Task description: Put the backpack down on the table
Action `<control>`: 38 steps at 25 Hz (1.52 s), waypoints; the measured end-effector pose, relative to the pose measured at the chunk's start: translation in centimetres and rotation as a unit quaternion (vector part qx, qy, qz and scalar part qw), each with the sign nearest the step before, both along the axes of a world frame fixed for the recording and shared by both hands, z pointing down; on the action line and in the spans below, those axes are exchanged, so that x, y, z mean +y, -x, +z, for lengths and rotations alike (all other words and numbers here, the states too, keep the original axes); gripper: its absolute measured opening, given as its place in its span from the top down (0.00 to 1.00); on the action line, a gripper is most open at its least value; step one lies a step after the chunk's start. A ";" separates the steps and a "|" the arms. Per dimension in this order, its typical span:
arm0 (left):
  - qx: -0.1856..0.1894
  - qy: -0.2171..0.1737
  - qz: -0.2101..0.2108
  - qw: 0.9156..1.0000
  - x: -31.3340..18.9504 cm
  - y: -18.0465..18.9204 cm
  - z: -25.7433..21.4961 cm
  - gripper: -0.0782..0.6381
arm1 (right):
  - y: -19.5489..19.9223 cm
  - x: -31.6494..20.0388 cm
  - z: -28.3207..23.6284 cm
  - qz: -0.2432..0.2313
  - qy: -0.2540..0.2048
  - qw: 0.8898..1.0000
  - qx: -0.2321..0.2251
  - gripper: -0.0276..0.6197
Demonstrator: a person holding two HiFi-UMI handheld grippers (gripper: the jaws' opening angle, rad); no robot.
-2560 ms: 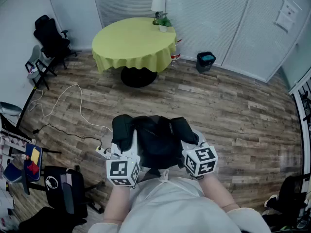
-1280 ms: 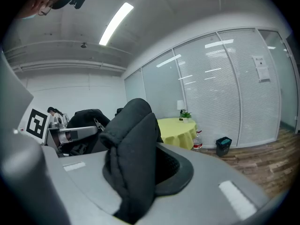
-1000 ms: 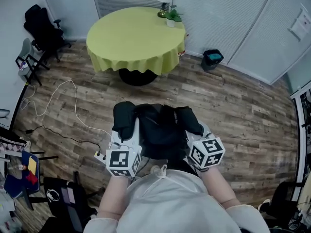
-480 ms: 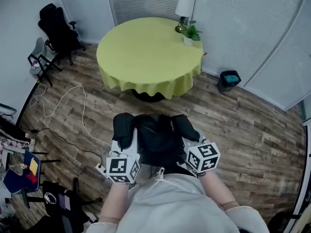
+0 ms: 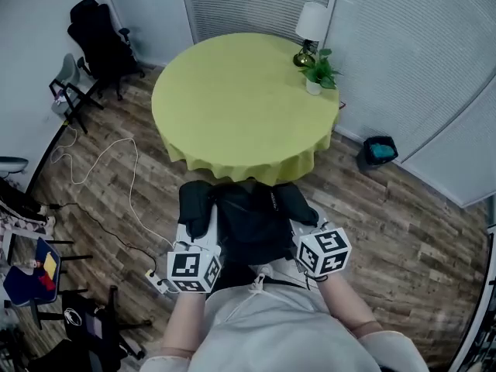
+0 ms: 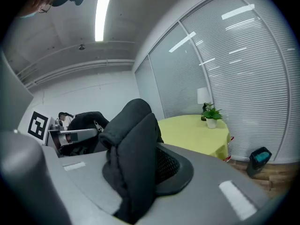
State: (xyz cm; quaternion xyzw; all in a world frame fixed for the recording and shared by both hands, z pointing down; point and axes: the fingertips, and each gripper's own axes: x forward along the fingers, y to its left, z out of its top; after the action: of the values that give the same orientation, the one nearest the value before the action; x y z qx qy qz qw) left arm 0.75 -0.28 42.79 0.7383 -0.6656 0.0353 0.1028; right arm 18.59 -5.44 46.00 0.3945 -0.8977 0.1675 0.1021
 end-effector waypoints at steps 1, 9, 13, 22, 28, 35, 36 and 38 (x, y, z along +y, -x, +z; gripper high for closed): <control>-0.001 0.002 -0.001 1.000 -1.1 0.3 0.0 0.84 | 0.3 -1.1 0.1 0.000 0.002 1.000 -0.001 0.90; 0.007 0.006 0.024 1.000 -11.9 3.7 0.1 0.84 | 3.3 -11.2 0.1 0.017 0.004 1.000 0.002 0.90; 0.011 -0.003 0.058 0.998 -18.9 6.6 -1.1 0.84 | 6.0 -17.4 -1.3 0.047 -0.006 0.999 0.007 0.90; -0.004 0.001 0.122 0.993 -35.2 12.7 -2.8 0.84 | 11.4 -31.5 -2.8 0.104 -0.005 0.995 0.004 0.90; 0.001 0.010 0.141 0.990 -43.7 16.9 -0.9 0.84 | 15.1 -39.7 -1.1 0.131 0.006 0.991 0.014 0.90; 0.012 0.026 0.138 0.990 -51.5 20.3 1.5 0.84 | 17.9 -47.8 1.3 0.156 0.022 0.987 0.028 0.90; 0.014 0.027 0.137 0.990 -52.4 20.5 2.0 0.84 | 18.1 -48.7 1.7 0.157 0.023 0.987 0.032 0.90; 0.015 0.029 0.135 0.990 -53.9 21.0 2.8 0.84 | 18.4 -50.2 2.3 0.159 0.024 0.986 0.039 0.90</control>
State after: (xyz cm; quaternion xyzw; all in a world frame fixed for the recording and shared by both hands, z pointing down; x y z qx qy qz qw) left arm -20.25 -54.18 45.58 0.8187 -0.5568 0.0567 0.1286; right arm 0.17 -55.66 48.27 0.5355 -0.8149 0.1873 0.1186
